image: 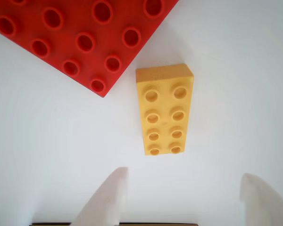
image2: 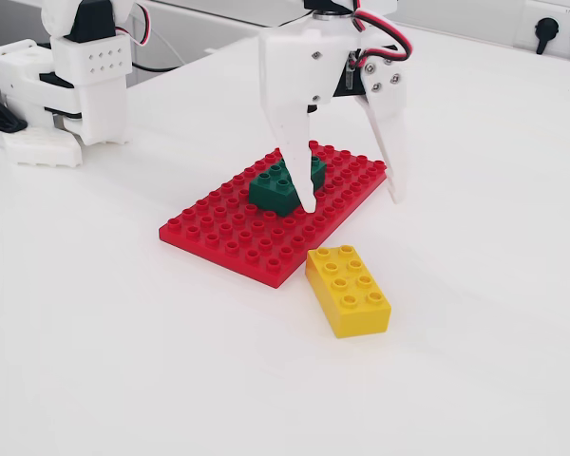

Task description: Put yellow lego brick onto the green one

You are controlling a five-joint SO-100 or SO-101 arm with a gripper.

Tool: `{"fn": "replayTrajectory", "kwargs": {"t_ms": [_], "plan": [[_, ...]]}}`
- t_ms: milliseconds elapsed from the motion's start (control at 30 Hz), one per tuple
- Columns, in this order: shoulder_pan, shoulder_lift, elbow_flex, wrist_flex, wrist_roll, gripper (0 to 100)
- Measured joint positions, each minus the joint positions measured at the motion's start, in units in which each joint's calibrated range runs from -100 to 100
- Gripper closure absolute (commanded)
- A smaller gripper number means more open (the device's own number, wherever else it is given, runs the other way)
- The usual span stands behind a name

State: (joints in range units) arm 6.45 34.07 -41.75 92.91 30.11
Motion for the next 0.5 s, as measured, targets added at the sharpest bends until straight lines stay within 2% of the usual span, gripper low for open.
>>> {"fn": "replayTrajectory", "kwargs": {"t_ms": [500], "plan": [[-0.81,6.42,0.00,-3.28,1.20,74]]}}
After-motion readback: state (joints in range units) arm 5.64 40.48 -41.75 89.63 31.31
